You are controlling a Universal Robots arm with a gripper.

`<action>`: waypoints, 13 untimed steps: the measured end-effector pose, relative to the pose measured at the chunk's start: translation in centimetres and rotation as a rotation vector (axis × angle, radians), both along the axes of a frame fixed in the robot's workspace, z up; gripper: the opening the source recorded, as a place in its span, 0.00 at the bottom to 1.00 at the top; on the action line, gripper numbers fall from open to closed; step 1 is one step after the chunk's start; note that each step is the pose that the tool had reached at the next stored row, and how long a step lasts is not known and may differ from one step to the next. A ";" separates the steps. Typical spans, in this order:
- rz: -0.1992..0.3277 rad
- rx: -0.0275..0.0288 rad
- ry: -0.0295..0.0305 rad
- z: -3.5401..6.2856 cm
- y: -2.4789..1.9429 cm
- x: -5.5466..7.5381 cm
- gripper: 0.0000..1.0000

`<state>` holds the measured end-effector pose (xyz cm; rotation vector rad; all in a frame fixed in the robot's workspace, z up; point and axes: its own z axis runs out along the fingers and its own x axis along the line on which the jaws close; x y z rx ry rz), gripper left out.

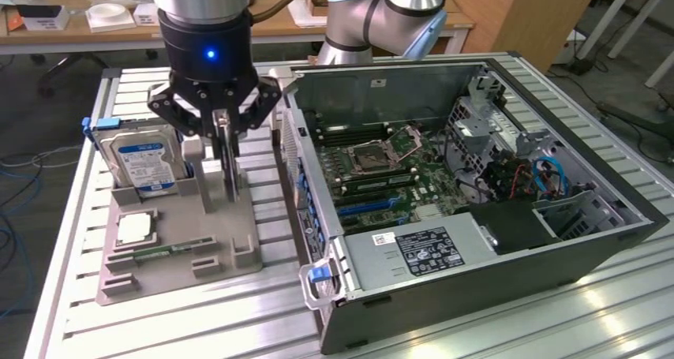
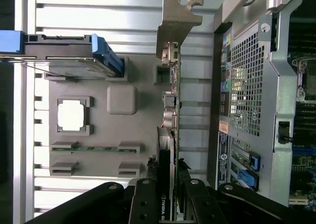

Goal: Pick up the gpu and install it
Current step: 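Pick up the gpu and move the gpu toward the slot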

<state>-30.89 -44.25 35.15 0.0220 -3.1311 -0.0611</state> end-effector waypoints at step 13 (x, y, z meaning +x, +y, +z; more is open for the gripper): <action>0.000 0.0004 -0.0001 0.63 0.00 0.0 0.26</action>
